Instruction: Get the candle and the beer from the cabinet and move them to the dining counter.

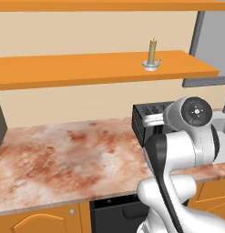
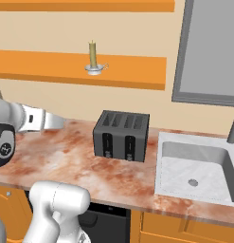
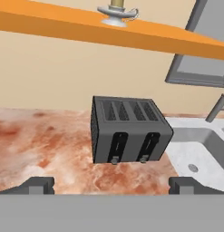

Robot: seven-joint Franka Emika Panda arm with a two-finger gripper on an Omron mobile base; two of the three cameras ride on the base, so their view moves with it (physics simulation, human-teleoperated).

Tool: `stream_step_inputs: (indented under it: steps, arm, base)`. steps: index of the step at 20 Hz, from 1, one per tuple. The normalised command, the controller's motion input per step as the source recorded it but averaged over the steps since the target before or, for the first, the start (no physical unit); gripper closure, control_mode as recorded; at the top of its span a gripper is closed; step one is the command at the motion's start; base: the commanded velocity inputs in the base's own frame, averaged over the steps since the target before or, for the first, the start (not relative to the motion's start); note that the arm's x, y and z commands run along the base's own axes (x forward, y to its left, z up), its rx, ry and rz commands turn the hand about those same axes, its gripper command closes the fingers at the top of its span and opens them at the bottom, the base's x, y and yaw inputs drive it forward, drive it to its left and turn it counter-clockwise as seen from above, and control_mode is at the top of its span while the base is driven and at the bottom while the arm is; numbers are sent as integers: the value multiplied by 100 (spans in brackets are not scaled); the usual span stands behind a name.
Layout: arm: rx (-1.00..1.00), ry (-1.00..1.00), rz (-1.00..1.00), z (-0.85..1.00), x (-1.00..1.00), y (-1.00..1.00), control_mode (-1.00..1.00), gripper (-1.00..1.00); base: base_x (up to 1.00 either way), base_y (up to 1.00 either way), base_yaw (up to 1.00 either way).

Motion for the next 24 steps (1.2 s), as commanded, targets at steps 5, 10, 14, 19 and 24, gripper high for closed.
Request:
stream_step_inputs:
  steps: [5,10,14,19,24]
  arm:
    - [1,-2,-13,38,0,5,-100,-100]
    - [9,-4,-8,43,1,-2,-100,-100]
    - [3,11,0,53,4,0,-100,-100]
    - [0,1,0,38,0,0,-100,-100]
    - [0,-16,1,21,0,-1,-100,-100]
  base:
    - [0,0,0]
    - [0,0,0]
    - [0,0,0]
    - [0,0,0]
    - [0,0,0]
